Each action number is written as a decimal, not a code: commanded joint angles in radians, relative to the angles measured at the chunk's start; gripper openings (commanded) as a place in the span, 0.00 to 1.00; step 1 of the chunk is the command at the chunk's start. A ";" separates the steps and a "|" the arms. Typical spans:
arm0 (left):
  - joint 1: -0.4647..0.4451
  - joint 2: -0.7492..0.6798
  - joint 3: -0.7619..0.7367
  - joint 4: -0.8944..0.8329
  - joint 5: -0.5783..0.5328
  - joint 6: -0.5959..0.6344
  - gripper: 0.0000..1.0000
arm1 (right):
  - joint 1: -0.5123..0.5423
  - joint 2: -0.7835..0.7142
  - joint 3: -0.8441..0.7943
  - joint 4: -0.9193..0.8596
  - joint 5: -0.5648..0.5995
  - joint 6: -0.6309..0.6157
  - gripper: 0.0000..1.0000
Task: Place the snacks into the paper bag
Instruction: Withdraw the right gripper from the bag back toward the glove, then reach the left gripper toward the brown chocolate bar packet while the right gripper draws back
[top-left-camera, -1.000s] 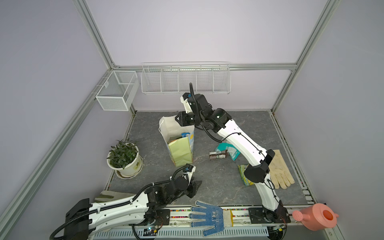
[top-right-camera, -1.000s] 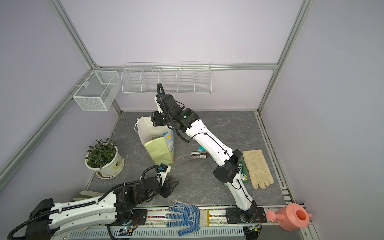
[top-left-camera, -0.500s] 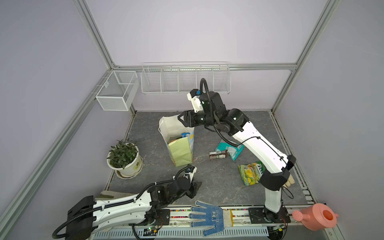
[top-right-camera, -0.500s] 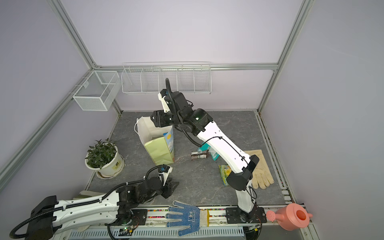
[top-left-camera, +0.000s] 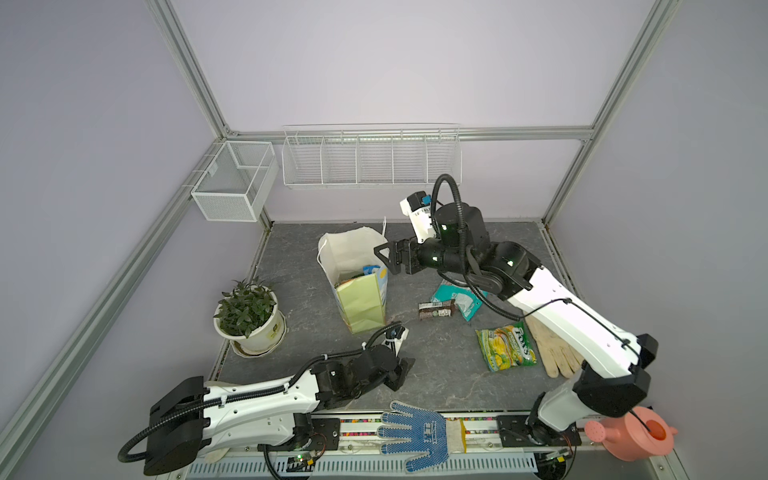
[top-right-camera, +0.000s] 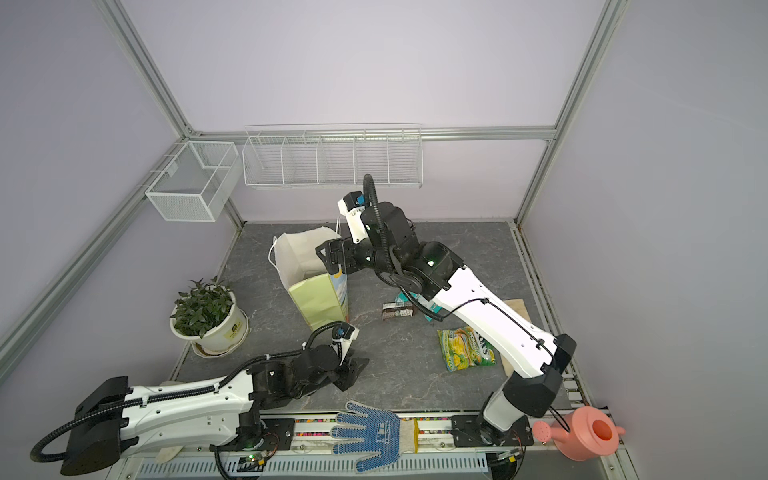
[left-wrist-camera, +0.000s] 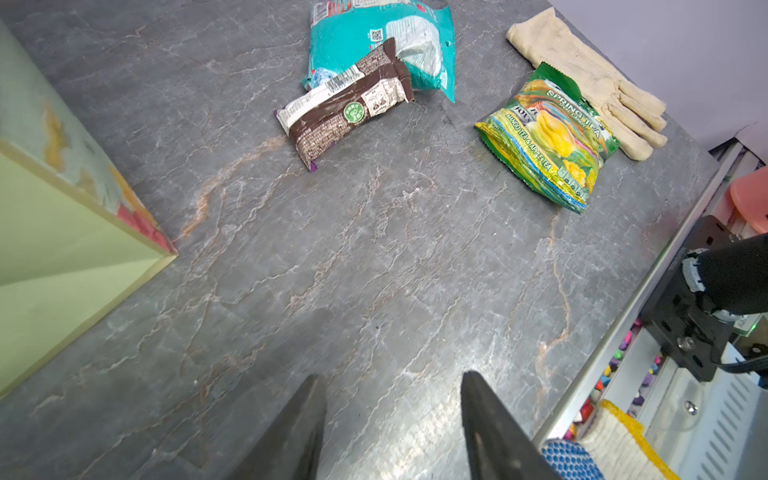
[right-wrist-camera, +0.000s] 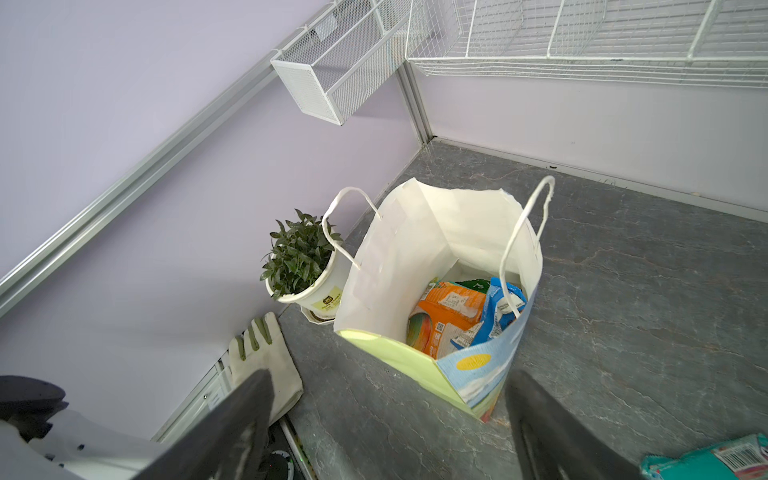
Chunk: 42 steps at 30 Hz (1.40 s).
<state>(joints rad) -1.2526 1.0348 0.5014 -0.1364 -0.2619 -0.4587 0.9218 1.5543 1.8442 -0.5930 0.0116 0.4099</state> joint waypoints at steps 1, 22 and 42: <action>-0.007 0.038 0.060 -0.018 -0.019 0.054 0.53 | 0.002 -0.115 -0.092 0.104 0.025 -0.017 0.88; -0.007 0.294 0.297 -0.083 -0.010 0.203 0.53 | -0.006 -0.640 -0.626 0.175 0.507 0.052 0.88; -0.007 0.648 0.684 -0.312 -0.087 0.371 0.53 | -0.011 -0.954 -0.855 -0.052 0.552 0.048 0.88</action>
<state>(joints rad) -1.2572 1.6497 1.1484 -0.3946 -0.3176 -0.1310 0.9169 0.6487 1.0100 -0.6029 0.5236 0.4484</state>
